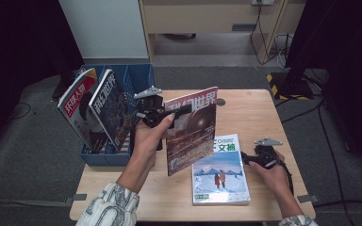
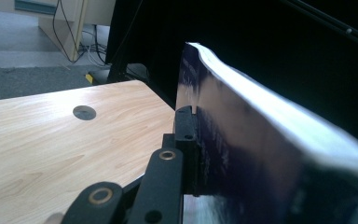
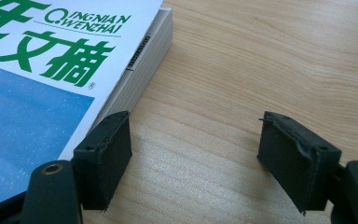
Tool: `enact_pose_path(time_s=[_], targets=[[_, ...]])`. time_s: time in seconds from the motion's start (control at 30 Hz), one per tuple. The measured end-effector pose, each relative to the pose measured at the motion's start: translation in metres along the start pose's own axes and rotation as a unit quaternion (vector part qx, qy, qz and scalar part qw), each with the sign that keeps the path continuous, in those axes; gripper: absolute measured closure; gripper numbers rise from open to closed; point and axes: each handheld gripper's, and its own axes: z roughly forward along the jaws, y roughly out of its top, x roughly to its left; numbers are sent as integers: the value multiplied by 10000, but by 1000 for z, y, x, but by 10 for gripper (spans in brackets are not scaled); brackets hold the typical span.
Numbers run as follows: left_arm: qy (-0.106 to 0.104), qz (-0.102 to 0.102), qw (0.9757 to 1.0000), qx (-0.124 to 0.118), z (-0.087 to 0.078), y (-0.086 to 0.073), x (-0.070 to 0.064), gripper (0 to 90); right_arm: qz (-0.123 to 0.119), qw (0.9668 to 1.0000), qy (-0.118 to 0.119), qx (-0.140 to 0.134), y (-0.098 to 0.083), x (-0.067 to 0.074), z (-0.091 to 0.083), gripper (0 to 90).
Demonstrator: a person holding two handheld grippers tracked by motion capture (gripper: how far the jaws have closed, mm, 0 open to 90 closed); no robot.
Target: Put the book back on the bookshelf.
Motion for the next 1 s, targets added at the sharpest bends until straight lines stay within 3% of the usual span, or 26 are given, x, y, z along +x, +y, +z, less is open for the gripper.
enact_pose_path(time_s=[0.33, 1.0], targets=[[192, 58, 9997, -115, -10, 7, 2, 834, 12, 10000, 1, -9, 0, 0, 0, 255], [476, -66, 9983, -329, -33, 11, 19, 833, 14, 10000, 8, -21, 0, 0, 0, 253]])
